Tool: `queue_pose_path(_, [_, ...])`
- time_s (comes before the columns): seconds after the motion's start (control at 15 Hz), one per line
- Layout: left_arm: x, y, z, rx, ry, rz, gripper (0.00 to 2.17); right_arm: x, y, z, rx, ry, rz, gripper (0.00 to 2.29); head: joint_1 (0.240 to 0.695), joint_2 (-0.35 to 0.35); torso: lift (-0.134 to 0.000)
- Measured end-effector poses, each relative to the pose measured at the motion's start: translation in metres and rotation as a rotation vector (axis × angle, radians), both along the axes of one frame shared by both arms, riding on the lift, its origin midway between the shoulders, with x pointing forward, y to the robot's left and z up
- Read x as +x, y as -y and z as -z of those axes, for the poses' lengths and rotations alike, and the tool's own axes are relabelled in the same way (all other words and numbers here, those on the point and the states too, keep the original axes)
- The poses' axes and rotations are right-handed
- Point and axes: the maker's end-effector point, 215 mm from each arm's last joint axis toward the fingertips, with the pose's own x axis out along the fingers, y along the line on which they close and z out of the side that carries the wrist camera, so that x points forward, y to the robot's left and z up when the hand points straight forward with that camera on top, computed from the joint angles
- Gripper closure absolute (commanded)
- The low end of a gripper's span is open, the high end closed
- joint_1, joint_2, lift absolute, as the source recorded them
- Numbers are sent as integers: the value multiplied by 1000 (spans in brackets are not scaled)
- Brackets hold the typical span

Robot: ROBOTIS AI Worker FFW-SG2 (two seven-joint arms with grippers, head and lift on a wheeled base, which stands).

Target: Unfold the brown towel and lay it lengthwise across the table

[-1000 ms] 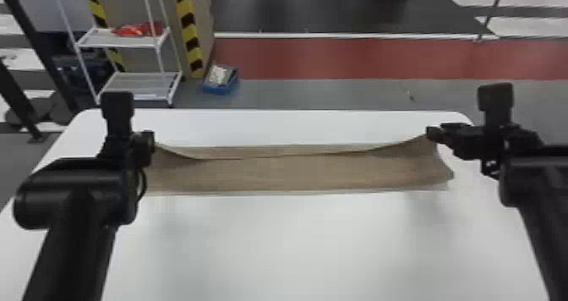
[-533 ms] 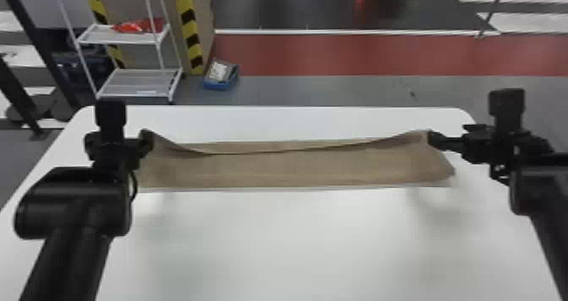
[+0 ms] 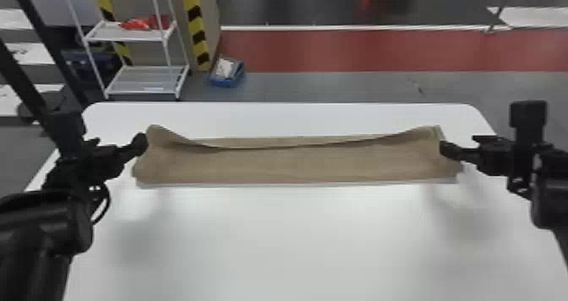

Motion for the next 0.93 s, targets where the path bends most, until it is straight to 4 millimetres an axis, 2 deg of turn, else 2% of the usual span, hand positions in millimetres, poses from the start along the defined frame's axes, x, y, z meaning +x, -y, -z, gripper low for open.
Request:
queue_pose_path(0.13, [11,12,-2,-56,14,69,87,6,-1,-5,-11,35,-10,221,695,8,-121])
queue_pose_path(0.27, [29,24,-10,-54,53,112,107,11,-4,-11,-28,75,-19,221,695,-1,-121])
queue_pose_path(0.47, [54,41,-18,-41,85,214,154,11,-9,-9,-23,83,-26,221,679,-12,-121])
queue_pose_path(0.67, [53,38,-14,-57,76,277,151,9,-6,-8,-24,86,-29,221,682,-12,-121])
queue_pose_path(0.93, [44,28,5,-24,18,303,188,9,-4,-12,-32,101,-35,221,692,-6,-121])
